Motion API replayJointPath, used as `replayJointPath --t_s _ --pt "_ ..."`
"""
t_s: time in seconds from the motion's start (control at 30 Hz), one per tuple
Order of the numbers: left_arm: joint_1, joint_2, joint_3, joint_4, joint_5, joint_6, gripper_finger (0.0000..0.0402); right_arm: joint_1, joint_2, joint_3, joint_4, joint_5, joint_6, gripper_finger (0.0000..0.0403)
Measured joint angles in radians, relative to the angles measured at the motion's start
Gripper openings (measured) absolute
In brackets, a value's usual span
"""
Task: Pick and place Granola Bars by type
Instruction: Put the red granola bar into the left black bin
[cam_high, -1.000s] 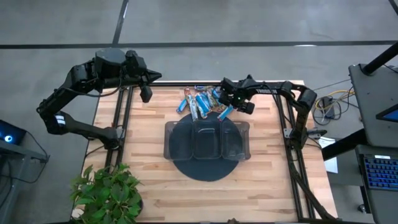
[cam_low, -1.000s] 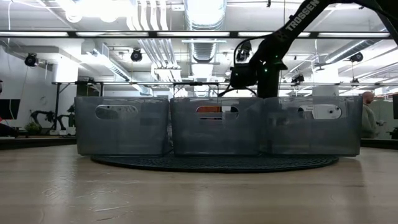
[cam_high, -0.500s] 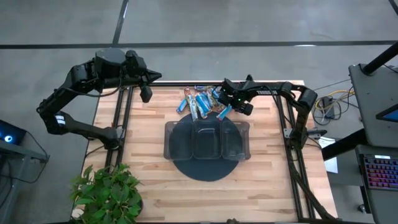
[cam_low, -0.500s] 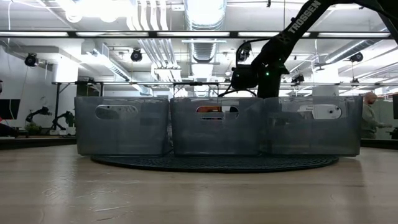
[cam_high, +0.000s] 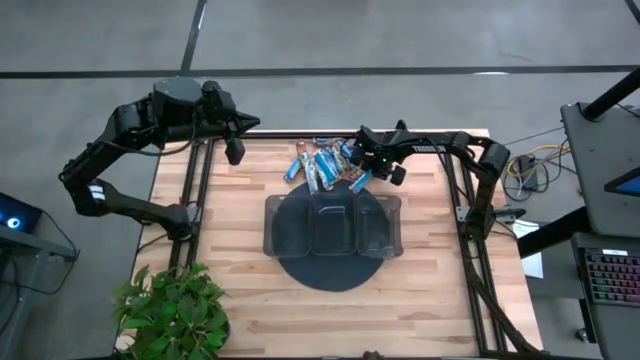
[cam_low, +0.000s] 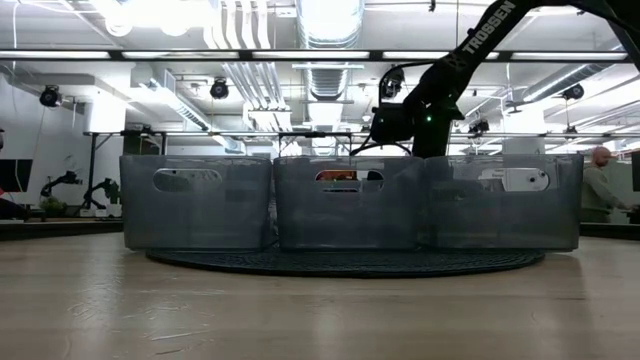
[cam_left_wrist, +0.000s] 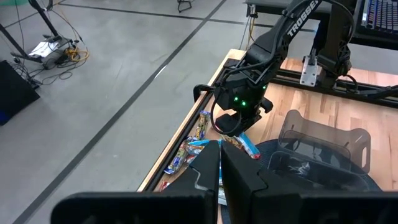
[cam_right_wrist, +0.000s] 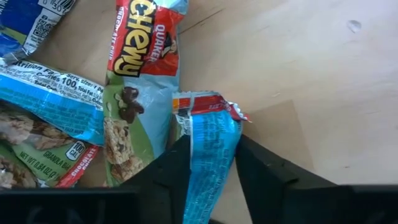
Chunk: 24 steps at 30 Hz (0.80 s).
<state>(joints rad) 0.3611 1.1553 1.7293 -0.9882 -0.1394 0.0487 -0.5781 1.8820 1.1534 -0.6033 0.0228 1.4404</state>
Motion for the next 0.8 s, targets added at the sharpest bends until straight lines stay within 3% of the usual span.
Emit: replayJointPath --t_s 0.33,0.8 --pt "0.000 0.000 0.000 0.000 0.000 0.000 0.0000 0.000 0.000 0.000 0.013 -0.002 -0.004 0.0055" --pt "0.000 0.000 0.000 0.000 0.000 0.000 0.0000 0.000 -0.040 -0.002 0.012 -0.004 -0.048 0.0047"
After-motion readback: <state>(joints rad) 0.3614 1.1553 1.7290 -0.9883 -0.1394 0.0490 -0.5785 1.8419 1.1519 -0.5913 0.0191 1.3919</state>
